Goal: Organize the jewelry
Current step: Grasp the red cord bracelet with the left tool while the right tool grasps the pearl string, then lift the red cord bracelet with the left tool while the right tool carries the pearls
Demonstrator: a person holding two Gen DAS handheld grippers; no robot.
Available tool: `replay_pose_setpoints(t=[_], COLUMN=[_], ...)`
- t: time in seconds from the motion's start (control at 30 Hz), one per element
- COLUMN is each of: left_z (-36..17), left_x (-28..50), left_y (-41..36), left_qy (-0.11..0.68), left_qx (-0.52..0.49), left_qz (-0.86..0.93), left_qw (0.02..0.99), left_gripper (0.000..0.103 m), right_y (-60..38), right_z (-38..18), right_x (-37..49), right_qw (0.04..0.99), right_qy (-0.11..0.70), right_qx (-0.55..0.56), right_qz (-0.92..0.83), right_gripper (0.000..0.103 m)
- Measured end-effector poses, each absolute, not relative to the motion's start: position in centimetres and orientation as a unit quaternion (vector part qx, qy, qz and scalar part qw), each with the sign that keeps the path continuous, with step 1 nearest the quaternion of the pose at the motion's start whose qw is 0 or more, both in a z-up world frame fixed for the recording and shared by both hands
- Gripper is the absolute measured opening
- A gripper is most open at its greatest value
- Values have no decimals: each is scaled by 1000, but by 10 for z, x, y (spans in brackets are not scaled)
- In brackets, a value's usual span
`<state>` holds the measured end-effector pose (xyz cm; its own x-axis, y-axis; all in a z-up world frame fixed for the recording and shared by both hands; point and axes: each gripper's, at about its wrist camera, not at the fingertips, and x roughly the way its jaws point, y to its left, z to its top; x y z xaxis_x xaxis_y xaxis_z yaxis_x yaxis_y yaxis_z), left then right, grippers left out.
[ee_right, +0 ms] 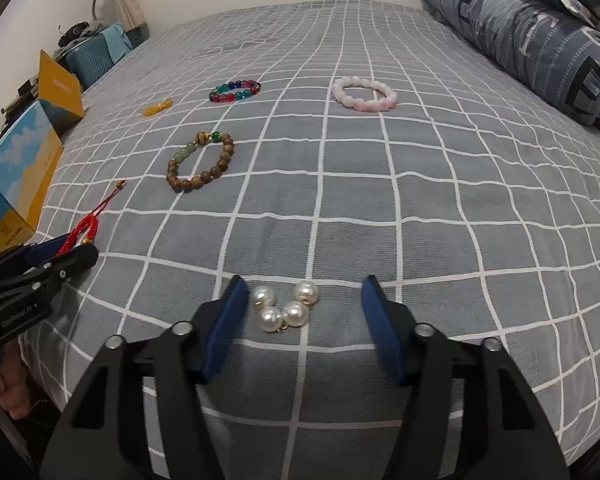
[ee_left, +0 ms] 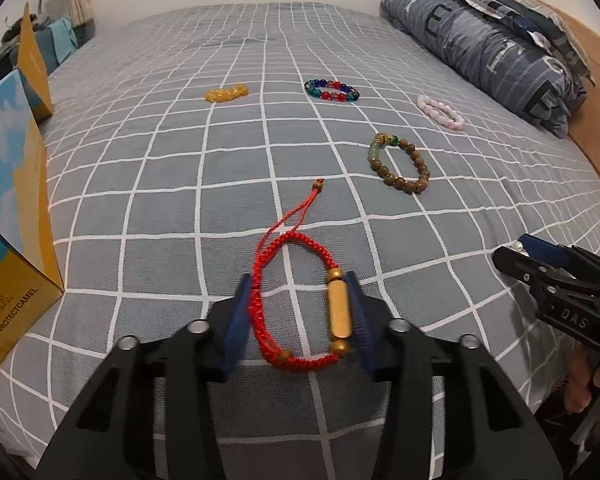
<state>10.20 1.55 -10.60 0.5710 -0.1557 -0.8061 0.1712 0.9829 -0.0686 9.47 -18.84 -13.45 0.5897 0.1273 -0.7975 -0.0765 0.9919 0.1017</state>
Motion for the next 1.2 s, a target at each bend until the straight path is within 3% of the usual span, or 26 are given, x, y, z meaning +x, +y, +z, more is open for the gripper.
replay_pose_setpoints(t=[0.13, 0.2, 1.2], left_z=[-106, -106, -87], left_x=[103, 102, 96], left_y=[15, 15, 26], left_qy=[456, 455, 408], left_qx=[12, 14, -25], left_qz=[-94, -94, -97], left_qw=[885, 885, 908], left_gripper=[22, 13, 11], right_y=[-184, -182, -187], right_z=[-135, -133, -113], right_x=[94, 93, 81], right_qw=[891, 892, 920], right_qy=[449, 447, 387], right_qx=[22, 17, 27], right_qz=[63, 61, 51], right_gripper=[38, 22, 22])
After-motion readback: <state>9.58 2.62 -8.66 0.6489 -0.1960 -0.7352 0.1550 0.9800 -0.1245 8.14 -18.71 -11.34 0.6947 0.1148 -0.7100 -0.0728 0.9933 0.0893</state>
